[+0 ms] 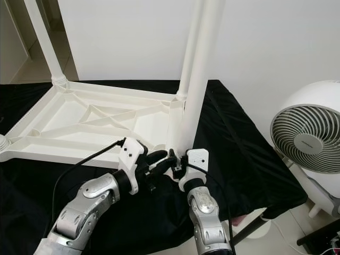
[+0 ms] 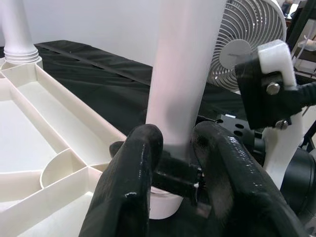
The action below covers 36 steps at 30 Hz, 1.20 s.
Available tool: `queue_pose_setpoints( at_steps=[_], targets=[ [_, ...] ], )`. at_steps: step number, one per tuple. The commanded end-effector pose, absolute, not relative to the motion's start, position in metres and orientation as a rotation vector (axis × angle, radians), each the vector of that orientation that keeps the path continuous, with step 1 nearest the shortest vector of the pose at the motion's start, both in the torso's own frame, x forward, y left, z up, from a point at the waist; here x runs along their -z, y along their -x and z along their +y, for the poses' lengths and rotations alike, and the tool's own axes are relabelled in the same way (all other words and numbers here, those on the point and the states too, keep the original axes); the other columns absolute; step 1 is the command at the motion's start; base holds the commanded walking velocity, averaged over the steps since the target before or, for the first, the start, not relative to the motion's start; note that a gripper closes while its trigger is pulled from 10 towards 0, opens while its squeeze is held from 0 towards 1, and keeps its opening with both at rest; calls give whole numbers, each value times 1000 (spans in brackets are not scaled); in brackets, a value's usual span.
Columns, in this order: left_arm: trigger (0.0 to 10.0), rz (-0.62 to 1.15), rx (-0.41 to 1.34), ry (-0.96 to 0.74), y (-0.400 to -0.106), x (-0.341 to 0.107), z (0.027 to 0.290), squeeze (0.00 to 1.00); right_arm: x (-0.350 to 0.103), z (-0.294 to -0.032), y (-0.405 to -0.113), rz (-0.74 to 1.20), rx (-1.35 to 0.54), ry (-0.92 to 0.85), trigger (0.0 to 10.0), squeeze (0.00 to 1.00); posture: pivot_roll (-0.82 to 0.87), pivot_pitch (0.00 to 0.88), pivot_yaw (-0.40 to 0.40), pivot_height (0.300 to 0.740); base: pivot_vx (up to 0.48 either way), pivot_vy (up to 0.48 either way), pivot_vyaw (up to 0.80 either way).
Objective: Building children table
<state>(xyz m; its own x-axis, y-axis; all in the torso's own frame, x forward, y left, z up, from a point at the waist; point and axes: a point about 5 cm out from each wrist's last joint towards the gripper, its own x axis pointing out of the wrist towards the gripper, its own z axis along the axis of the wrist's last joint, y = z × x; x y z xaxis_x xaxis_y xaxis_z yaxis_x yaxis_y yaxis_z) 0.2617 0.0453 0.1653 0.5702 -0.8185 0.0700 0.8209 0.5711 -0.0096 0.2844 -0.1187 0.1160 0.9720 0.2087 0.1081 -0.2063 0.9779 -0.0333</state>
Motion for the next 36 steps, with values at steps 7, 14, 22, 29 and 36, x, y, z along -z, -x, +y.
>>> queue_pose_setpoints(
  at_steps=[7,14,22,29,36],
  targets=[
    [10000,-62,936,41,-265,-169,48,0,-121,-137,-289,-96,-442,73,10000,0,-13,33,-39,740,0,0,0],
    [10000,-65,930,38,-267,-170,50,0,-123,-155,-298,-35,-686,172,10000,0,-8,36,-33,740,0,0,0],
    [10000,-68,922,32,-269,-172,53,0,-121,-170,-310,32,-793,265,10000,0,7,31,-29,740,0,0,0],
    [10000,-72,919,29,-271,-174,54,0,-118,-171,-318,63,-836,284,10000,0,11,25,-24,740,0,0,0],
    [10000,-76,925,24,-271,-175,54,0,-115,-168,-328,80,-846,317,0,0,14,22,-19,740,0,0,0]
  ],
)
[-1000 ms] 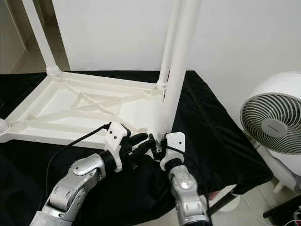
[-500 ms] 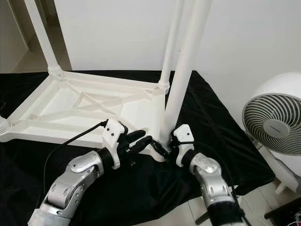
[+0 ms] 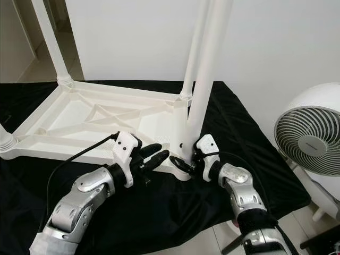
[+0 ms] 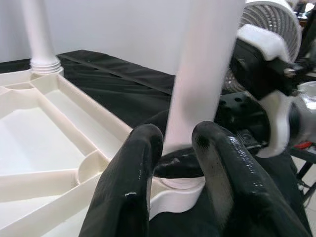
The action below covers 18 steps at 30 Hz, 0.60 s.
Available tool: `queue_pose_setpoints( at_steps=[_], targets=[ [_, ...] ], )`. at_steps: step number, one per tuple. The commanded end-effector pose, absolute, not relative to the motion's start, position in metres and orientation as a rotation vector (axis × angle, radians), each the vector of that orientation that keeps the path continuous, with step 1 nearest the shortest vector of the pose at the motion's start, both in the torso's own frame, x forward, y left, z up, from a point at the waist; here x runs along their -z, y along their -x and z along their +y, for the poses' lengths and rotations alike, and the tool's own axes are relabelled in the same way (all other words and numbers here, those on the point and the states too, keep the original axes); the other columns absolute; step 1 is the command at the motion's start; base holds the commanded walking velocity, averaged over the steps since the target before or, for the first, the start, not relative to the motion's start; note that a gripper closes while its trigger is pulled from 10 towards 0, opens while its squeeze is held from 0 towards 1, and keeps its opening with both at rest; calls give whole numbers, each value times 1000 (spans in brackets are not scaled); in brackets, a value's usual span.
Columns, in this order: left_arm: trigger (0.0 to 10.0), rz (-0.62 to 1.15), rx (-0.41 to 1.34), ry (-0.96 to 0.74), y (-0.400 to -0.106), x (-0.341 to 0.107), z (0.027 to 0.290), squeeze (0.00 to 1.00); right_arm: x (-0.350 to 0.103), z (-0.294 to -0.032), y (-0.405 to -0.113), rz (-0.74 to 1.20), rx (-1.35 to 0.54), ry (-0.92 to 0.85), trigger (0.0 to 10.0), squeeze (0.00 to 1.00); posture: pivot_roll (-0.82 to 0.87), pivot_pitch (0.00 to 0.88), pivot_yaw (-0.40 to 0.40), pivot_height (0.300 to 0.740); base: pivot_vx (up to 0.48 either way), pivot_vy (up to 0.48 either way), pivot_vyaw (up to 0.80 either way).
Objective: Building children table
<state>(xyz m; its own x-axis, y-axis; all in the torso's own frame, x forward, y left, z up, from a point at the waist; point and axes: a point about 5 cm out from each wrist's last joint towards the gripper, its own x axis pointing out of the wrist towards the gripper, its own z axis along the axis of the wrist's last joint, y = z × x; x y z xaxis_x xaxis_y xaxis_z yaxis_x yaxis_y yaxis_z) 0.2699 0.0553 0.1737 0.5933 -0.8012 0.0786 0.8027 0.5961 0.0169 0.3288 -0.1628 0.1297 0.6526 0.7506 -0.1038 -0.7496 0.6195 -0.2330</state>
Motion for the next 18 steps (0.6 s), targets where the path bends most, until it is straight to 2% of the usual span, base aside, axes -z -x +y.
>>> queue_pose_setpoints(
  at_steps=[1,11,18],
  targets=[
    [10000,-76,925,24,-271,-175,54,0,-115,-168,-328,80,-846,317,0,0,14,22,-19,740,0,0,0],
    [10000,-71,918,29,-269,-174,54,0,-103,-176,-325,102,-751,256,0,0,13,32,-29,740,0,0,0],
    [10000,-65,915,38,-266,-172,54,0,-99,-168,-317,68,-600,157,0,0,11,42,-35,740,0,0,0]
  ],
)
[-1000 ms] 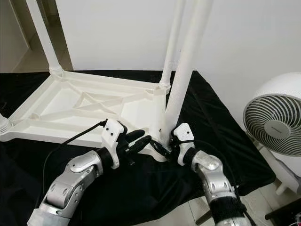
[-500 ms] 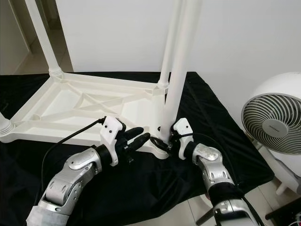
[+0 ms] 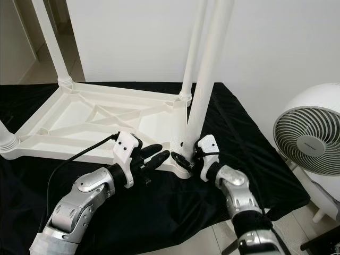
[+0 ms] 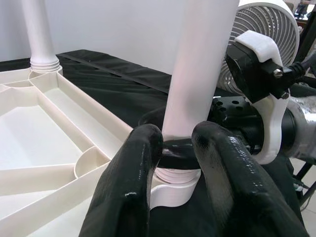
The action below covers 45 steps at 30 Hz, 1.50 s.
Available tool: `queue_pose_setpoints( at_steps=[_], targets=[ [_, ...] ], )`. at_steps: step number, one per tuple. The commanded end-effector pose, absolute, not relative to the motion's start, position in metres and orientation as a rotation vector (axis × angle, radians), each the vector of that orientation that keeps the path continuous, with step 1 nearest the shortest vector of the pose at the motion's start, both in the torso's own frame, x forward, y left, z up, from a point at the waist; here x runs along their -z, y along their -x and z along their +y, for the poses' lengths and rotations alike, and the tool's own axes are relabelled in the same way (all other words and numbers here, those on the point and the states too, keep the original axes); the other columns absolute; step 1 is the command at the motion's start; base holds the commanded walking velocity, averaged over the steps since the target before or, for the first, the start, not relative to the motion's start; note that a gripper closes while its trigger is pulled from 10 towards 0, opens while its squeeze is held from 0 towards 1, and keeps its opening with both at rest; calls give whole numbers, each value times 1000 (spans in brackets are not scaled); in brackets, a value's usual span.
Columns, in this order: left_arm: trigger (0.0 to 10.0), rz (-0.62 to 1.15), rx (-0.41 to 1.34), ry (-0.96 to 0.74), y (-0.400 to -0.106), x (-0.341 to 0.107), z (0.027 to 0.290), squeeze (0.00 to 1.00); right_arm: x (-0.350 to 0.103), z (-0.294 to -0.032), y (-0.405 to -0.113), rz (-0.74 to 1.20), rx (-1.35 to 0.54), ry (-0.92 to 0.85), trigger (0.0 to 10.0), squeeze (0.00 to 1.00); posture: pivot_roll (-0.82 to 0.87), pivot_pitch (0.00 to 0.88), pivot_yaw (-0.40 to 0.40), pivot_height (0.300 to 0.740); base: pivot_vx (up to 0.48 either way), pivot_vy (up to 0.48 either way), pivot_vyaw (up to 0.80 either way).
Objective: Building children table
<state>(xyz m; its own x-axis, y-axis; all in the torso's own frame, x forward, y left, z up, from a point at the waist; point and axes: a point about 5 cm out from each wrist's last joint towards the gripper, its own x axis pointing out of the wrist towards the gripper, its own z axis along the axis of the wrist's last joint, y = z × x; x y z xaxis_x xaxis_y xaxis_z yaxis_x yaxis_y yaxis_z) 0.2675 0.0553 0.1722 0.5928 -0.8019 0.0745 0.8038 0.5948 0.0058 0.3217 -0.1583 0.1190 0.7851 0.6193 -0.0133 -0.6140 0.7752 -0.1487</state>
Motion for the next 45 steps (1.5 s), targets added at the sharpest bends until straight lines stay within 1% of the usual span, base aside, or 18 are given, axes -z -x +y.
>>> queue_pose_setpoints(
  at_steps=[1,7,8,9,10,13,15,16,18,22,23,27,28,32,37,39,44,45],
  targets=[
    [10000,-61,916,40,-265,-171,53,0,-98,-164,-315,61,-537,127,0,0,9,48,-35,740,0,0,0],
    [10000,-53,922,47,-262,-169,51,0,-98,-151,-306,27,-284,26,0,0,-1,50,-42,740,0,0,0],
    [10000,-53,922,47,-262,-169,51,0,-98,-151,-306,27,-284,26,0,0,-1,50,-42,740,0,0,0],
    [10000,-51,925,49,-262,-168,50,0,-98,-147,-303,23,-172,4,0,0,-4,49,-44,740,0,0,0],
    [10000,-51,925,49,-262,-168,50,0,-98,-147,-303,23,-172,4,0,0,-4,49,-44,740,0,0,0],
    [10000,-51,930,51,-261,-168,49,0,-96,-144,-299,32,-23,-14,0,0,-4,47,-48,740,0,0,0],
    [10000,-51,930,51,-261,-168,49,0,-96,-144,-299,32,-23,-14,0,0,-4,47,-48,740,0,0,0],
    [10000,-51,930,52,-261,-168,48,0,-95,-143,-298,43,21,-29,0,0,-4,45,-48,740,0,0,0],
    [10000,-51,930,54,-261,-168,48,0,-97,-142,-297,45,36,-39,0,0,-9,42,-46,740,0,0,0],
    [10000,-51,932,56,-261,-168,48,0,-104,-141,-298,24,12,-40,0,0,-6,38,-50,740,0,0,0],
    [10000,-51,932,56,-261,-168,48,0,-105,-141,-297,17,5,-56,10000,0,-3,33,-54,740,0,0,0],
    [10000,-53,929,55,-262,-168,48,0,-106,-139,-297,19,1,-71,10000,0,-3,33,-54,740,0,0,0],
    [10000,-55,926,54,-262,-169,49,0,-109,-137,-296,3,-24,-88,10000,1000,-1,29,-54,740,0,0,0],
    [10000,-57,923,52,-262,-169,49,0,-111,-137,-295,-22,-153,-72,10000,1000,2,23,-51,740,0,0,0],
    [10000,-58,924,51,-262,-169,49,0,-110,-140,-295,-20,-186,-62,10000,1000,2,23,-51,740,0,0,0],
    [10000,-58,924,49,-263,-169,50,0,-110,-148,-297,-27,-305,2,10000,1000,0,26,-42,740,0,0,0],
    [10000,-57,927,46,-264,-170,51,0,-111,-155,-302,-20,-415,87,10000,1000,-3,30,-36,740,0,0,0],
    [10000,-57,929,45,-264,-170,51,0,-114,-156,-306,-27,-472,148,10000,1000,-4,34,-29,740,0,0,0]
  ],
)
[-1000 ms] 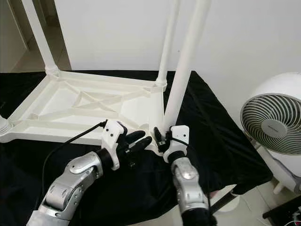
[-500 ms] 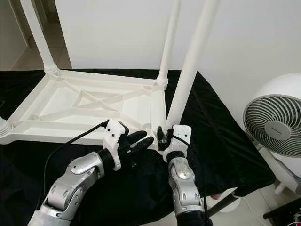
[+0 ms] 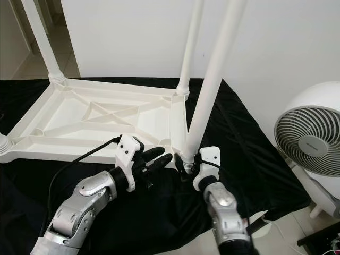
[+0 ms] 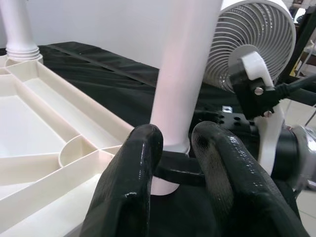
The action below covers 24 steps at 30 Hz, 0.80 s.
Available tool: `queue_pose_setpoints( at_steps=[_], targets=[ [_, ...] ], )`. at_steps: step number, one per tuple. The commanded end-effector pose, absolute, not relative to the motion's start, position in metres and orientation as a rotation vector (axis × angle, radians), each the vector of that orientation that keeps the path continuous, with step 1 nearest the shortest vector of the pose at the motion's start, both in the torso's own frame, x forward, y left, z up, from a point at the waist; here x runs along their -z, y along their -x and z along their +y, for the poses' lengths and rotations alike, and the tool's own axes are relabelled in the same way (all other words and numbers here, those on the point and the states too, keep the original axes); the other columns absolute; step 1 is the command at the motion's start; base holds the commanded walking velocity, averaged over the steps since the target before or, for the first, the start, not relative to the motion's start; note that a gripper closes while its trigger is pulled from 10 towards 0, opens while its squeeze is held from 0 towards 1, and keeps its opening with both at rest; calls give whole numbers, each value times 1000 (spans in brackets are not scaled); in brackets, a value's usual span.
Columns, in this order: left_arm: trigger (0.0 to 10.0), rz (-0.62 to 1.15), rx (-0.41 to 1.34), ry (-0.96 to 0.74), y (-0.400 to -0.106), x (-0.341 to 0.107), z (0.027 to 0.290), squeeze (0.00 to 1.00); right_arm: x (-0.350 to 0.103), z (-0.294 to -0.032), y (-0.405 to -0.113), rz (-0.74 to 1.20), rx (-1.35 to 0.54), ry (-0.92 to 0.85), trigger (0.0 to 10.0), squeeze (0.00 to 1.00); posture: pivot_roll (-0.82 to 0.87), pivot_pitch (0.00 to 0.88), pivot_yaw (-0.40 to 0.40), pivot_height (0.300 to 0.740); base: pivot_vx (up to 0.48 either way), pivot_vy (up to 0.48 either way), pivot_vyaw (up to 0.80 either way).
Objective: Building children table
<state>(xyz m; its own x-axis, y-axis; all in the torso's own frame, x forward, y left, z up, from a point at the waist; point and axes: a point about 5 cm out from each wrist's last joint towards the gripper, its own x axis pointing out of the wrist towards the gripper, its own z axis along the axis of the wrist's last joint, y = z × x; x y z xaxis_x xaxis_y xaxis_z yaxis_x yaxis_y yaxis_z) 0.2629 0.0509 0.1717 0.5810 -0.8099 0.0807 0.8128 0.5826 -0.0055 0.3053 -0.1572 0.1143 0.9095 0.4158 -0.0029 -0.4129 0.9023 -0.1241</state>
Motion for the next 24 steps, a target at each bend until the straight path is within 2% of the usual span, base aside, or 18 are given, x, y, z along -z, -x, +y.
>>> queue_pose_setpoints(
  at_steps=[1,3,4,10,11,12,13,21,24],
  targets=[
    [10000,-57,929,45,-264,-170,51,0,-114,-156,-306,-27,-472,148,10000,1000,-4,34,-29,740,0,0,0],
    [10000,-57,931,45,-264,-170,51,0,-116,-156,-310,-36,-527,217,10000,1000,-4,35,-27,740,0,0,0],
    [10000,-57,932,44,-264,-171,51,0,-118,-154,-312,-39,-589,263,10000,0,-3,37,-26,740,0,0,0],
    [10000,-58,928,43,-265,-171,52,0,-120,-149,-315,-51,-656,328,10000,0,1,40,-26,740,0,0,0],
    [10000,-58,924,43,-265,-172,52,0,-119,-147,-316,-57,-685,338,7569,0,1,40,-26,740,0,0,0],
    [10000,-58,924,43,-265,-172,52,0,-119,-147,-316,-57,-685,338,7569,0,1,40,-26,740,0,0,0],
    [10000,-59,921,42,-265,-172,53,0,-119,-146,-316,-63,-696,342,0,0,1,40,-26,740,0,0,0],
    [10000,-61,915,40,-266,-173,54,0,-112,-146,-311,-52,-737,289,0,0,12,46,-24,740,0,0,0],
    [10000,-61,916,40,-266,-173,54,0,-110,-146,-309,-52,-676,244,0,0,8,46,-24,740,0,0,0]
  ],
)
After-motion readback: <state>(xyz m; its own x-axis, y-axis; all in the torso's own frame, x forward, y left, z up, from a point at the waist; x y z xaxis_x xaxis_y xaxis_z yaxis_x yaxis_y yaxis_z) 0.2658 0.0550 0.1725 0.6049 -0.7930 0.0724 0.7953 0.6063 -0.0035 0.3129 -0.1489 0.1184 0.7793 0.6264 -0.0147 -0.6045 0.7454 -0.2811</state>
